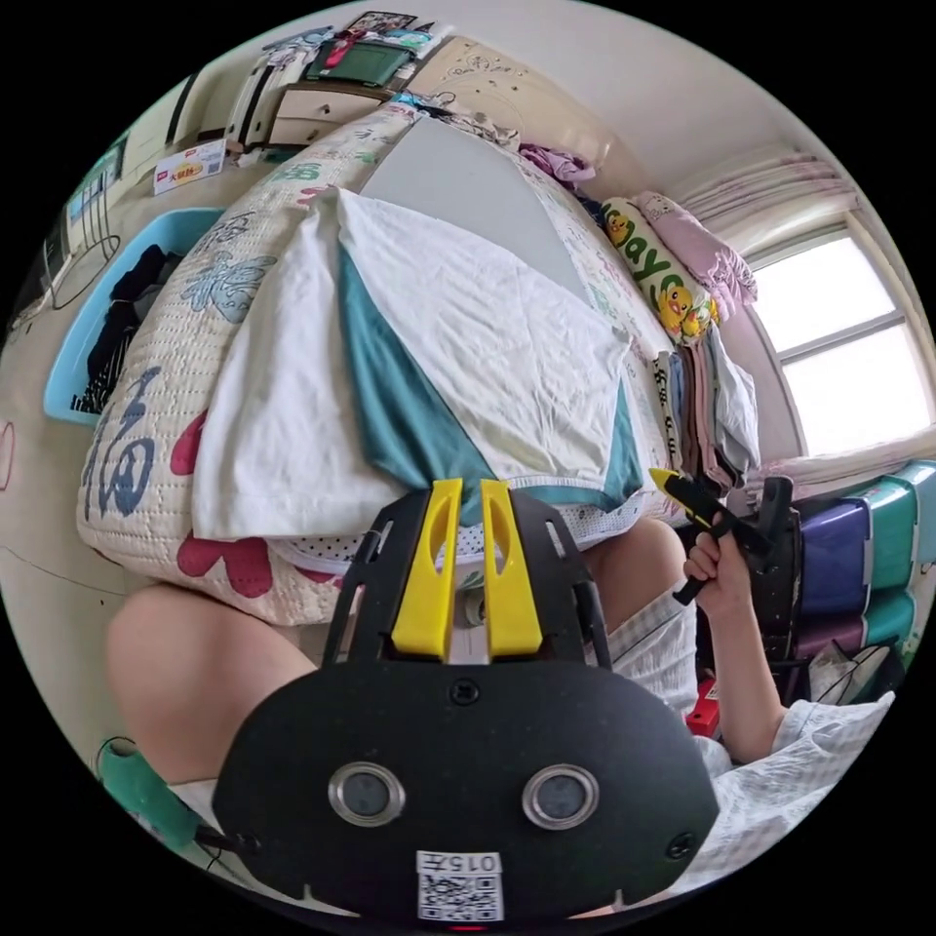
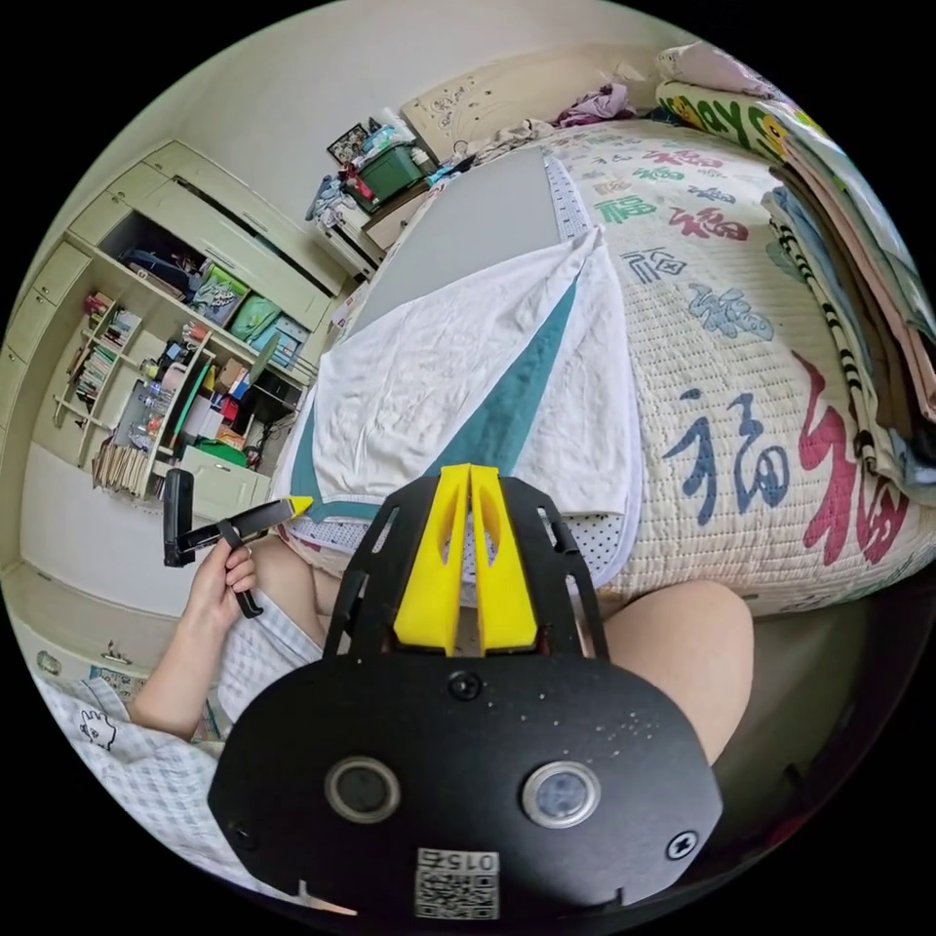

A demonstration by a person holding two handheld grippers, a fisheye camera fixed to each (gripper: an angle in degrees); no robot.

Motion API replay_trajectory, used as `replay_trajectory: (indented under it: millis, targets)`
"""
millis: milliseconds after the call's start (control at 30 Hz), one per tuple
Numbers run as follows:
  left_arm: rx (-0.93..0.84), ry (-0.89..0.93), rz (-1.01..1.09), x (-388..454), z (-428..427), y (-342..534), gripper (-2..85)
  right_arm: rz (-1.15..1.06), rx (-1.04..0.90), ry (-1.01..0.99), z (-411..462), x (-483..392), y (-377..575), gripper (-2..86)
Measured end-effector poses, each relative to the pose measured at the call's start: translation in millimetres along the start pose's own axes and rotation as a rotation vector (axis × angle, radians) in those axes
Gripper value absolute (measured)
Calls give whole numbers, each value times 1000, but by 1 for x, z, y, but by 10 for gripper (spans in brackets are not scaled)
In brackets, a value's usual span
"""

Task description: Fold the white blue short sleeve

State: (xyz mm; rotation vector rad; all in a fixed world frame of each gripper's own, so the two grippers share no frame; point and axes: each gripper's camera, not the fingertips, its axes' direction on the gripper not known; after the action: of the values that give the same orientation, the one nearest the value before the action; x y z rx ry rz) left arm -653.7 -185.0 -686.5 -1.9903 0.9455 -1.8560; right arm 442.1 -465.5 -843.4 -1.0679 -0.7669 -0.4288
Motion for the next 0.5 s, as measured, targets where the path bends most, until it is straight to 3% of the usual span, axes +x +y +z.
replay_trajectory:
  millis: [133, 400, 500]
  targets:
    - [-21, -20, 29, -6, 13, 1, 1, 26, -82, -63, 26, 10, -1, 55]
    - [-22, -69, 97, -8, 36, 10, -4, -20, -29, 70, 26, -5, 4, -3]
    - [-19, -103, 126, -7, 47, 14, -4, -48, -115, 126, 49, -2, 7, -4]
